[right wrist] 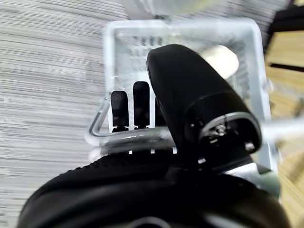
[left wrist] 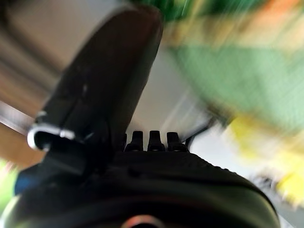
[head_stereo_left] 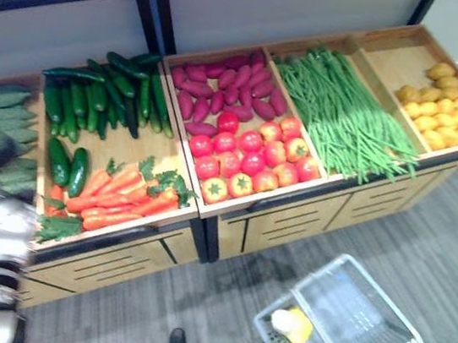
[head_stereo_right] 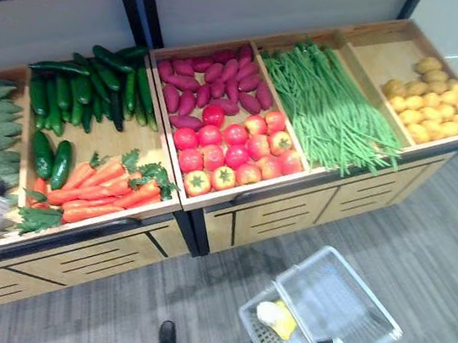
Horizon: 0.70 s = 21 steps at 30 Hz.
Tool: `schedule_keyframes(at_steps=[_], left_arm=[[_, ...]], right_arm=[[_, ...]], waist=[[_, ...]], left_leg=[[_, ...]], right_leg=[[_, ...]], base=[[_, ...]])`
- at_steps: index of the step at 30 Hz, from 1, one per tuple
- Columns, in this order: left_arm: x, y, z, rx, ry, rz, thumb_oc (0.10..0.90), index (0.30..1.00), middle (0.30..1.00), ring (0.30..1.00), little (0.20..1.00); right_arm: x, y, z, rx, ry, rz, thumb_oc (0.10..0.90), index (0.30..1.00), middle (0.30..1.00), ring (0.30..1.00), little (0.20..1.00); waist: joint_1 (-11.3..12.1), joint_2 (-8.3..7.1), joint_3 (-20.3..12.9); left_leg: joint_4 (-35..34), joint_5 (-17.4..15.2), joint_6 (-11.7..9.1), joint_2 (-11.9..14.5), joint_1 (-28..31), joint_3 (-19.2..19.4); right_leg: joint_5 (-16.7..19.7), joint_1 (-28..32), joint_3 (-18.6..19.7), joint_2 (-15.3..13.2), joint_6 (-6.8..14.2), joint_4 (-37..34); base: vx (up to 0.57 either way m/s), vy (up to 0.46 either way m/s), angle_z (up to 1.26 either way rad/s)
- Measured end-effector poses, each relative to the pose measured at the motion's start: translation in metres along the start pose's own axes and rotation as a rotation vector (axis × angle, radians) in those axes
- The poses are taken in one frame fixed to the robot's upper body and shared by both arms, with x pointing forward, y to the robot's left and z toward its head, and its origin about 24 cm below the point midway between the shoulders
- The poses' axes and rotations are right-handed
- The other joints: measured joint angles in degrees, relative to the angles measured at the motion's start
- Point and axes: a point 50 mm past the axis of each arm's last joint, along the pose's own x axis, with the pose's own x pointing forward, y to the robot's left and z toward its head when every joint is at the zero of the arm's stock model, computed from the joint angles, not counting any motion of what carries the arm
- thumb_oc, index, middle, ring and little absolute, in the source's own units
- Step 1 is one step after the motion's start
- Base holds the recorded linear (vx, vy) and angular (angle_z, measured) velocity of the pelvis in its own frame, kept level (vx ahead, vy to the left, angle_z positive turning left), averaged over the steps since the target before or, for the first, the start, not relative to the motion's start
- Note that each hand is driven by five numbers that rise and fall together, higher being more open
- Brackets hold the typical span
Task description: Get the vegetables into the basket
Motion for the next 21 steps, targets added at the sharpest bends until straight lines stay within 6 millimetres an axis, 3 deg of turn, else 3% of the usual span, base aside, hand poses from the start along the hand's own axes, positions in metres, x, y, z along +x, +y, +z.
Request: schedule_keyframes(at_steps=[1,2,3,4,5,7,9,10,14,21], left_arm=[[-0.022,-0.022,-0.004,0.078,-0.048,-0.155,0.9,1.0,1.0,1.0,1.0],[-0.026,-0.034,-0.008,0.288,-0.183,-0.381,0.9,1.0,1.0,1.0,1.0],[-0.02,-0.029,-0.002,0.368,-0.277,-0.443,0.9,1.0,1.0,1.0,1.0],[-0.01,-0.022,0.018,0.353,-0.347,-0.396,0.9,1.0,1.0,1.0,1.0],[0.005,0.007,0.071,0.271,-0.55,-0.268,0.9,1.0,1.0,1.0,1.0],[0.024,0.033,0.095,0.235,-0.62,-0.13,0.9,1.0,1.0,1.0,1.0],[0.045,0.034,0.083,0.281,-0.524,-0.088,0.9,1.0,1.0,1.0,1.0],[0.053,0.034,0.069,0.335,-0.446,-0.101,0.9,1.0,1.0,1.0,1.0],[0.046,0.022,0.058,0.352,-0.411,-0.206,0.9,1.0,1.0,1.0,1.0],[0.046,0.022,0.058,0.312,-0.395,-0.223,0.9,1.0,1.0,1.0,1.0]], right_arm=[[0.002,-0.002,0.006,0.001,-0.013,-0.002,0.4,0.3,0.3,0.3,0.3],[0.006,-0.008,0.027,-0.017,-0.088,-0.007,0.4,0.3,0.3,0.3,0.3],[0.009,-0.013,0.042,-0.021,-0.132,-0.028,0.4,0.3,0.3,0.3,0.3],[0.01,-0.019,0.048,-0.008,-0.156,-0.052,0.4,0.3,0.3,0.3,0.3],[0.01,-0.024,0.043,0.029,-0.15,-0.078,0.4,0.3,0.3,0.3,0.3],[0.007,-0.018,0.018,0.029,-0.051,-0.059,0.4,0.3,0.3,0.3,0.3],[0.006,-0.016,0.012,0.023,-0.026,-0.038,0.4,0.3,0.3,0.3,0.3],[0.007,-0.017,0.017,0.024,-0.041,-0.036,0.4,0.3,0.3,0.3,0.3],[0.007,-0.016,0.019,0.028,-0.06,-0.023,0.4,0.3,0.3,0.3,0.3],[0.009,-0.015,0.031,0.039,-0.093,-0.02,0.4,0.3,0.3,0.3,0.3]], waist=[[-0.03,-0.66,0.91],[-0.48,-1.93,1.97],[-0.9,-2.57,2.08],[-0.85,-3.02,2.58],[0.11,-2.83,3.01],[1.26,-1.98,3.0],[1.11,-1.65,3.18],[-0.17,-2.02,3.42],[-1.61,-3.12,4.08],[-1.6,-3.13,4.09]], left_leg=[[0.03,0.01,-0.03,0.3,0.19,-0.03],[0.19,0.07,-0.12,0.77,-0.19,0.06],[0.06,0.09,-0.28,1.23,-0.72,0.05],[0.0,0.2,-0.45,1.47,-0.63,0.26],[-0.02,-0.1,-0.8,1.58,0.31,0.03],[-0.03,-0.84,-0.91,1.41,0.98,-0.14],[-0.01,-0.76,-0.81,1.32,0.85,-0.01],[-0.02,-0.75,-0.8,1.31,0.75,0.09],[0.0,-0.72,-0.76,1.42,0.49,0.49],[-0.02,-0.74,-0.78,1.45,1.25,0.85]], right_leg=[[0.01,0.0,0.07,0.03,-0.24,-0.01],[-0.21,-0.51,0.01,0.72,-0.65,0.16],[-0.33,-1.04,0.04,1.15,-0.76,0.15],[-0.21,-1.04,0.4,1.34,-0.72,0.04],[-0.4,0.2,0.12,1.21,-0.49,0.02],[-1.33,1.01,-0.16,1.05,0.27,0.01],[-1.0,0.74,0.0,1.06,-0.15,0.02],[-0.99,0.56,0.16,0.94,-0.14,0.02],[-0.81,-0.01,0.68,1.11,-0.29,0.03],[-0.78,0.46,1.26,1.13,-0.26,0.01]], base=[[0.03,0.056,0.0],[0.03,0.047,-0.07],[0.02,0.02,-0.12],[0.0,0.0,0.0],[0.02,0.008,0.06],[0.02,0.028,0.12],[0.01,0.013,-0.03],[0.03,0.015,-0.17],[0.03,0.008,-0.06],[0.02,0.002,-0.02]])
